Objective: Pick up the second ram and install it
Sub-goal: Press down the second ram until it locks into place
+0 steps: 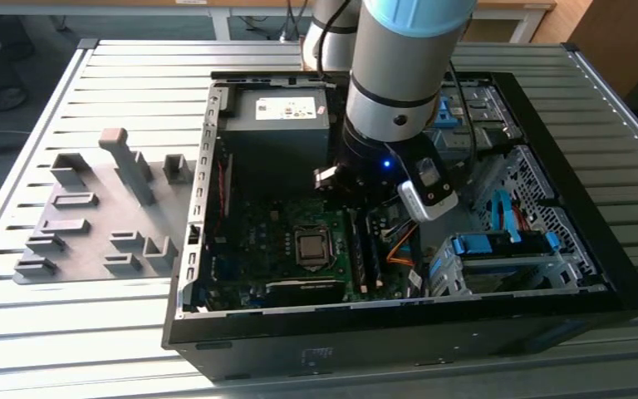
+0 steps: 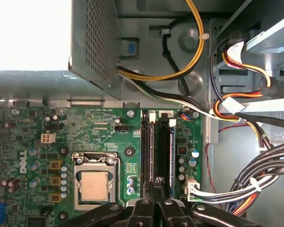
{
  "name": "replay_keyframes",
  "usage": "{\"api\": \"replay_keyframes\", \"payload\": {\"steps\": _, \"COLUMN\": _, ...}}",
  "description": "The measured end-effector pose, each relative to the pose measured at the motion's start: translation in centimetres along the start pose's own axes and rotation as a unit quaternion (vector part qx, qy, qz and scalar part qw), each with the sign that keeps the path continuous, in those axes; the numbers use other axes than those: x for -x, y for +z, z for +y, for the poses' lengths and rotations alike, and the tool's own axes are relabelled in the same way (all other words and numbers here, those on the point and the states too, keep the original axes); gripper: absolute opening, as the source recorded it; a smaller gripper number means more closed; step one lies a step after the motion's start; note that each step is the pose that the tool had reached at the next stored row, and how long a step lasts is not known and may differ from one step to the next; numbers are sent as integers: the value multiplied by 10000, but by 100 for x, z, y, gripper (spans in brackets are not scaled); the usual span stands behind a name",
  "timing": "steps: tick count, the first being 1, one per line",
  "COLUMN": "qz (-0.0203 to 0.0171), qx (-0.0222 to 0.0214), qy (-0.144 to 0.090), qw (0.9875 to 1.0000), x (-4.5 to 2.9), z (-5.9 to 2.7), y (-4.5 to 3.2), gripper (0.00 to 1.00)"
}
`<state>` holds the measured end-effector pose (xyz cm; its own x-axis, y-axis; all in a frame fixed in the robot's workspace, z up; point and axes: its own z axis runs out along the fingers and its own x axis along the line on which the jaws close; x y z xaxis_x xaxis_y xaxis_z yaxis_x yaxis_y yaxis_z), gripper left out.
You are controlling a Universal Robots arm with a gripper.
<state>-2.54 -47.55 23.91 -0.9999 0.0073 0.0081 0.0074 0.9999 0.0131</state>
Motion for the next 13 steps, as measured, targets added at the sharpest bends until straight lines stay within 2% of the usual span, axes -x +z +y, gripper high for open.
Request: {"api": "replay_keyframes", "payload": {"steps": 13, "qz": 0, "qx": 21, "qy": -3, "qw": 10000, "x": 7, "z": -2, "y": 129, "gripper": 11}}
